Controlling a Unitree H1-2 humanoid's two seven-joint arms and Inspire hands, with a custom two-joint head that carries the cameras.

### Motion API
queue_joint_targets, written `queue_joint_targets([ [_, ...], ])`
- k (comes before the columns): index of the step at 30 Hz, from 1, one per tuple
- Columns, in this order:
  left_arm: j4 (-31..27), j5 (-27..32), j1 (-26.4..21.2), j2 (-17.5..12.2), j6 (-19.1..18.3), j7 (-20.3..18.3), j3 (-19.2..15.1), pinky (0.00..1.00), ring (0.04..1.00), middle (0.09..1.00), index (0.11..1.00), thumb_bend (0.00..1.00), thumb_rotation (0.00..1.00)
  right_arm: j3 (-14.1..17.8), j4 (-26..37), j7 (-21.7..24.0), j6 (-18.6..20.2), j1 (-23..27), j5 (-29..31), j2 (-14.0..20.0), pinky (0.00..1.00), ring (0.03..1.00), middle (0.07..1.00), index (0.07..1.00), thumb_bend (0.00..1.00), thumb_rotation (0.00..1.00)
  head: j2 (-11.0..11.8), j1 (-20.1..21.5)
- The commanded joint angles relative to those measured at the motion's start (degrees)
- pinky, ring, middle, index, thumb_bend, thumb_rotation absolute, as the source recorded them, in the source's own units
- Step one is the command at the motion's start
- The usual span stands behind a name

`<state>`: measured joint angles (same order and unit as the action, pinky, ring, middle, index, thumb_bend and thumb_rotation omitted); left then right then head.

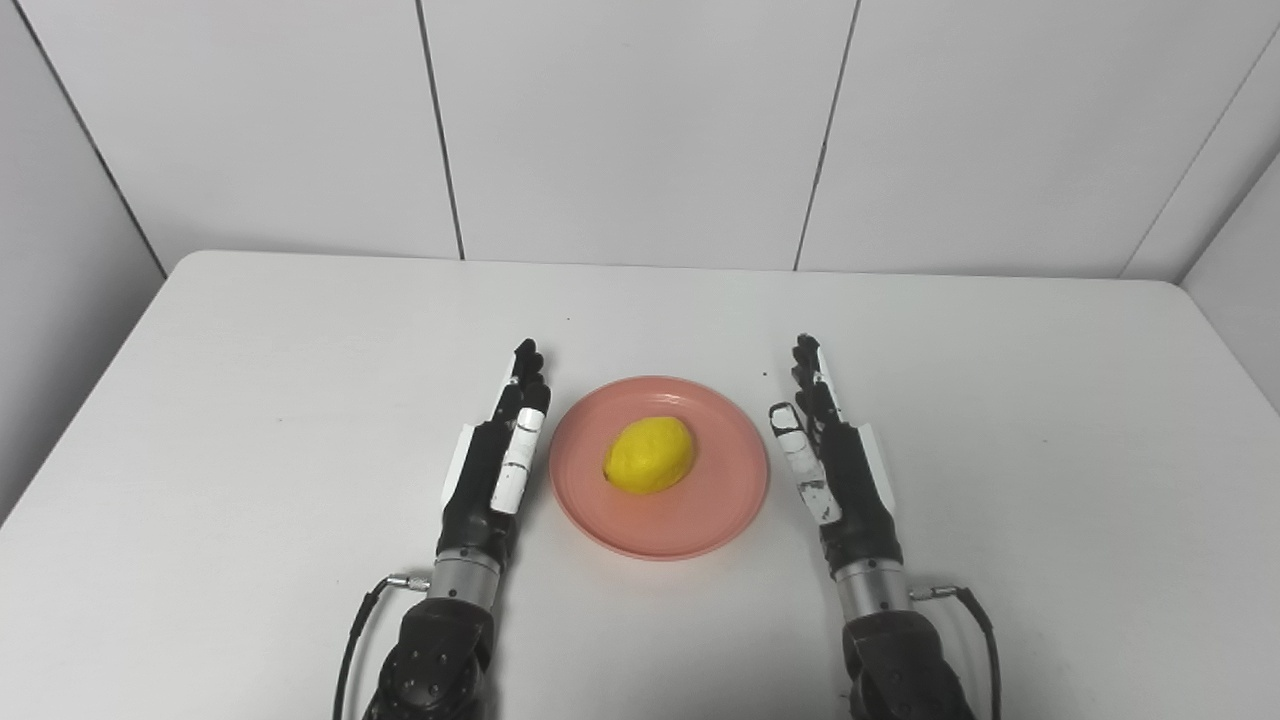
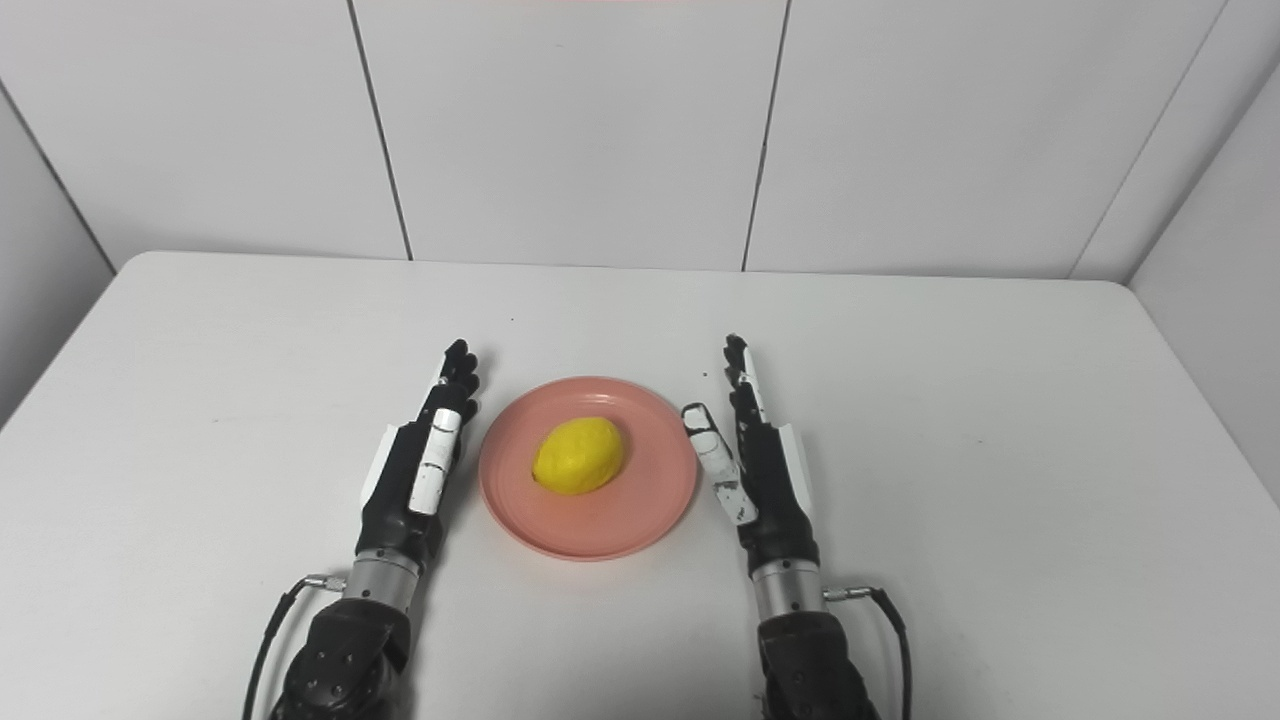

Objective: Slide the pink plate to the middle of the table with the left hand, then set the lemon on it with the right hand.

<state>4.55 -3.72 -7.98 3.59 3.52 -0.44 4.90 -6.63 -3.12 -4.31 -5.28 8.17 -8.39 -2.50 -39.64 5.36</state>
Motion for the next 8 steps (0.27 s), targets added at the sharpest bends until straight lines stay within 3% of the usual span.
queue_joint_targets([
  [1, 1.50, -0.16, 1.42, -0.59, 1.58, 0.25, -0.38, 1.00, 1.000, 1.000, 1.000, 0.70, 1.00, 0.63, 0.24, 0.40, -1.86, 0.88, 1.78, -0.80, 1.00, 1.000, 1.000, 1.000, 0.64, 1.00, 0.03, -0.01],
  [8, 1.69, 0.42, 1.38, -0.63, 1.87, -0.03, -0.29, 1.00, 1.000, 1.000, 1.000, 0.70, 1.00, 0.92, -0.02, 1.90, -0.70, 0.13, 5.76, -2.18, 1.00, 1.000, 1.000, 1.000, 0.67, 1.00, -0.07, -0.04],
])
